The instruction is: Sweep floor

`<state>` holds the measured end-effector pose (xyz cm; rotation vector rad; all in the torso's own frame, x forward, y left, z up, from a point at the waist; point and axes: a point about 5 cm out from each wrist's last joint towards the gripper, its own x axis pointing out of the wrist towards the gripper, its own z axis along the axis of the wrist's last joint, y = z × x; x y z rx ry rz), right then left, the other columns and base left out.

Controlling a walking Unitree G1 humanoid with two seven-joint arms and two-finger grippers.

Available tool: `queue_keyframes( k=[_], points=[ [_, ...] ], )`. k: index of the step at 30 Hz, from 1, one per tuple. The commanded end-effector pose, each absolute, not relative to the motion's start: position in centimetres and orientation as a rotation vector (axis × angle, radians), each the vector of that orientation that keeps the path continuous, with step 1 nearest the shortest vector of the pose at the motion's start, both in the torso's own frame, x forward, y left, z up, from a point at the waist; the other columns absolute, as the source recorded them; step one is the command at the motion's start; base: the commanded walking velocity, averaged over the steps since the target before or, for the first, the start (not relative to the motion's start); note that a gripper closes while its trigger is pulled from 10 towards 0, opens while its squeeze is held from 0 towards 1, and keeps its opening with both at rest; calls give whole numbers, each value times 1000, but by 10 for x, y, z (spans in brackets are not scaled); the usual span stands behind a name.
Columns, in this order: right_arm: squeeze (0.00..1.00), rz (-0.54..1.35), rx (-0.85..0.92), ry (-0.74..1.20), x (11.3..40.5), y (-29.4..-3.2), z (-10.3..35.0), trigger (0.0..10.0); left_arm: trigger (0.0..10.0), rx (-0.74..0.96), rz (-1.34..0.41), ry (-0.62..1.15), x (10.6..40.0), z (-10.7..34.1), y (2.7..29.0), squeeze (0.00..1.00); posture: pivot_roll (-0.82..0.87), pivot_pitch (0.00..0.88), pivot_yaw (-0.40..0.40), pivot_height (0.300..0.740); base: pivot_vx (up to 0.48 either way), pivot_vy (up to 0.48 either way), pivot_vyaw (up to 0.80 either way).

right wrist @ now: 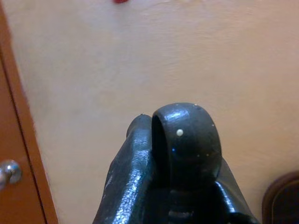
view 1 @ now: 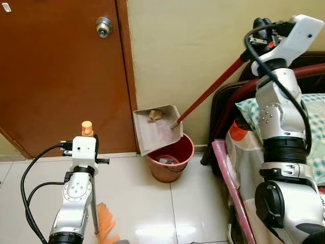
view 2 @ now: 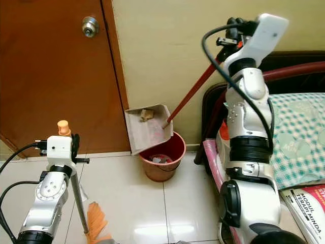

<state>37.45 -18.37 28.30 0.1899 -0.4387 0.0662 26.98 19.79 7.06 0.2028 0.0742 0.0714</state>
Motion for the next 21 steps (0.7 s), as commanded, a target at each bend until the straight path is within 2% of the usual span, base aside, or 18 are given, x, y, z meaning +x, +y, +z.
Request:
queue_keyframes(
  k=[1,9,15,18,21],
  points=[
    [0,83,147,-523,372,-179,299,10000,10000,186,67,122,267,63,199,0,1,10,-16,740,0,0,0],
    [0,110,7,-610,367,-161,303,10000,10000,172,61,119,267,64,197,0,1,10,-16,740,0,0,0],
    [0,196,-97,-660,361,-136,299,10000,10000,163,50,120,268,64,194,0,4,15,-18,740,0,0,0],
    [0,295,-197,-672,356,-117,287,10000,10000,160,47,122,268,63,193,0,4,15,-21,740,0,0,0],
    [0,442,-374,-636,348,-96,256,10000,10000,158,46,125,267,63,193,0,4,15,-21,740,0,0,0]
  ],
)
